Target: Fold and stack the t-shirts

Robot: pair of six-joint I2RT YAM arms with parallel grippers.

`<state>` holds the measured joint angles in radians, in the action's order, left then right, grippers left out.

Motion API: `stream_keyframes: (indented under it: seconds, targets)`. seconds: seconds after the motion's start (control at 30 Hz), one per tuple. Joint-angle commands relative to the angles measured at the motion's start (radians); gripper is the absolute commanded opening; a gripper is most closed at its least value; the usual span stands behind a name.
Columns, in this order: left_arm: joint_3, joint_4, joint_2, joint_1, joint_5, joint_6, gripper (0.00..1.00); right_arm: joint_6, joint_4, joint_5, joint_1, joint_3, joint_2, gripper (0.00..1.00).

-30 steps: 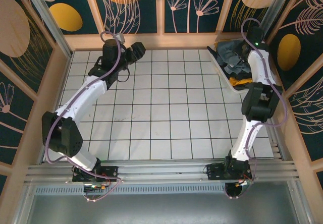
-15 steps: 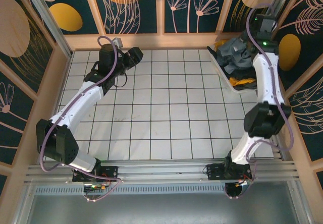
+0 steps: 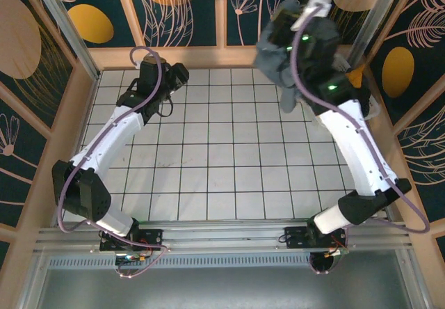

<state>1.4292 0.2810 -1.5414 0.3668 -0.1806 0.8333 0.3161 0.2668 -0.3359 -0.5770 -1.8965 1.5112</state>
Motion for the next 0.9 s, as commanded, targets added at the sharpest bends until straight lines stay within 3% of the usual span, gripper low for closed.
stream_keyframes:
  seconds: [0.0,0.07,0.17,0.27,0.33,0.47,0.53,0.67,0.77,0.87]
  targets:
    - [0.013,0.079,0.118,0.000,-0.246,0.012,0.71,0.016,-0.027,0.040,-0.115,0.074,0.109,0.00]
    - [-0.001,0.095,0.180,0.000,-0.338,0.004,0.72,0.068,0.025,0.185,-0.160,0.067,0.232,0.01]
    - [-0.025,0.113,0.254,0.000,-0.424,-0.014,0.73,0.107,0.157,0.550,-0.176,-0.095,0.460,0.38]
    - [-0.072,0.131,0.295,0.000,-0.412,-0.030,0.74,0.069,0.326,0.618,-0.201,-0.290,0.608,0.55]
    - [-0.100,0.169,0.295,0.000,-0.359,-0.025,0.74,0.074,0.317,0.606,-0.187,-0.261,0.593,0.62]
    - [-0.181,0.239,0.266,0.000,-0.170,0.029,0.72,0.122,0.243,0.579,-0.100,-0.038,0.474,0.64]
    - [-0.256,0.231,0.247,0.000,-0.025,0.042,0.69,0.143,0.227,0.536,-0.041,0.100,0.398,0.61]
    - [-0.417,0.141,0.185,0.011,0.273,0.033,0.47,0.193,0.208,0.485,0.082,0.374,0.244,0.57]
    - [-0.446,0.163,0.098,0.081,0.328,-0.008,0.42,0.196,0.186,0.483,0.157,0.563,0.134,0.56]
    - [-0.444,0.182,0.012,0.149,0.313,-0.025,0.49,0.174,0.192,0.466,0.184,0.692,0.054,0.56]
